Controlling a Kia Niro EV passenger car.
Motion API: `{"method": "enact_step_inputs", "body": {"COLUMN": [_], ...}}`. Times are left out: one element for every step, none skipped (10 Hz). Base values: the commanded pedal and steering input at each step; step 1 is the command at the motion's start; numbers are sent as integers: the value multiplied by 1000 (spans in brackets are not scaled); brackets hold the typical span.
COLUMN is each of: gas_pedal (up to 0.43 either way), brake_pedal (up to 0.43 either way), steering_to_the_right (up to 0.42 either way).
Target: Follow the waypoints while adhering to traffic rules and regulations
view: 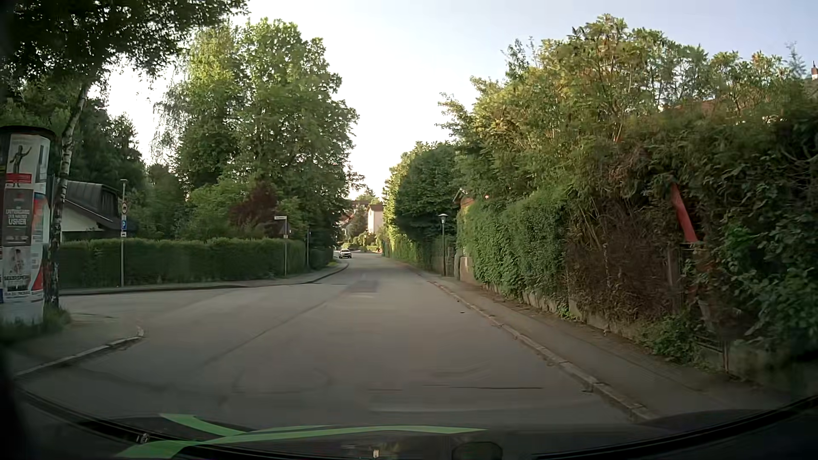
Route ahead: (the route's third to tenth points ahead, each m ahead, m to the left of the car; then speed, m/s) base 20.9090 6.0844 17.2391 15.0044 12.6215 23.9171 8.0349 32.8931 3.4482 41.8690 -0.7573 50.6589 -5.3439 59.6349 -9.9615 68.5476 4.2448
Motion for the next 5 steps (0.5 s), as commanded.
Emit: {"method": "enact_step_inputs", "body": {"gas_pedal": [0,0,0,0,0], "brake_pedal": [91,73,67,67,67], "steering_to_the_right": [-16,-19,-21,-22,-22]}}
